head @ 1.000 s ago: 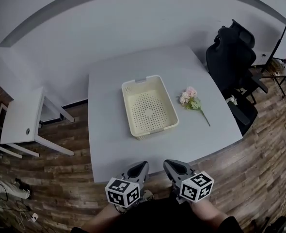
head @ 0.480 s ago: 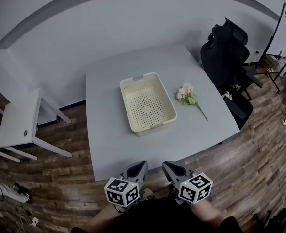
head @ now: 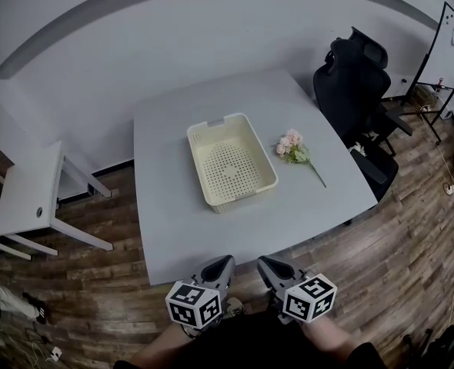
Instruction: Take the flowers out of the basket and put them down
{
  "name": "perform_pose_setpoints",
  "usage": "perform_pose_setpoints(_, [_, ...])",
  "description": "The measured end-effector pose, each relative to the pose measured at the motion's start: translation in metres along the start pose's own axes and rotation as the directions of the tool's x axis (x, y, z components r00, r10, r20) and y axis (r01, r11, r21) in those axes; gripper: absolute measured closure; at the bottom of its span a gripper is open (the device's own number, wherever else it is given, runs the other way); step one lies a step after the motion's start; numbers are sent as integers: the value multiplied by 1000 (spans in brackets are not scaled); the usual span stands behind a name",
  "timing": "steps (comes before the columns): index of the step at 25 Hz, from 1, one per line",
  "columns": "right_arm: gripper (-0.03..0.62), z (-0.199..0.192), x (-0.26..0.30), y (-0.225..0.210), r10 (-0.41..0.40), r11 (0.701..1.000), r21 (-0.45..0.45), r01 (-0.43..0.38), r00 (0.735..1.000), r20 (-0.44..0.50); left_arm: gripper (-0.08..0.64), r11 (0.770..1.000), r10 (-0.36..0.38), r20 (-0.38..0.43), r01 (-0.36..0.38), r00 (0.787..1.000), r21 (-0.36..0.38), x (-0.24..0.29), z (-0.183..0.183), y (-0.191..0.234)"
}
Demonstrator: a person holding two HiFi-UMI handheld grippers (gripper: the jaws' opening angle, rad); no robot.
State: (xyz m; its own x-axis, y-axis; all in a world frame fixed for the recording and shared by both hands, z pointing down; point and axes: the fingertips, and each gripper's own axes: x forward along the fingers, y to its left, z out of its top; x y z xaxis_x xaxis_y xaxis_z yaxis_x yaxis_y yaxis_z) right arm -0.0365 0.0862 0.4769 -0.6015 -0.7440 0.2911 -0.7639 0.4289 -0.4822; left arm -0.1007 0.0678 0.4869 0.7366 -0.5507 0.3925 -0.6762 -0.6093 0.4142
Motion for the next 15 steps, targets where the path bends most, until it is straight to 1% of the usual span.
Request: perform_pose_setpoints(15, [569,-2,-13,3,-15,1000,-5,16,1000,20,554,1000,-16,-3,16,1000,21,-3,-3,-11])
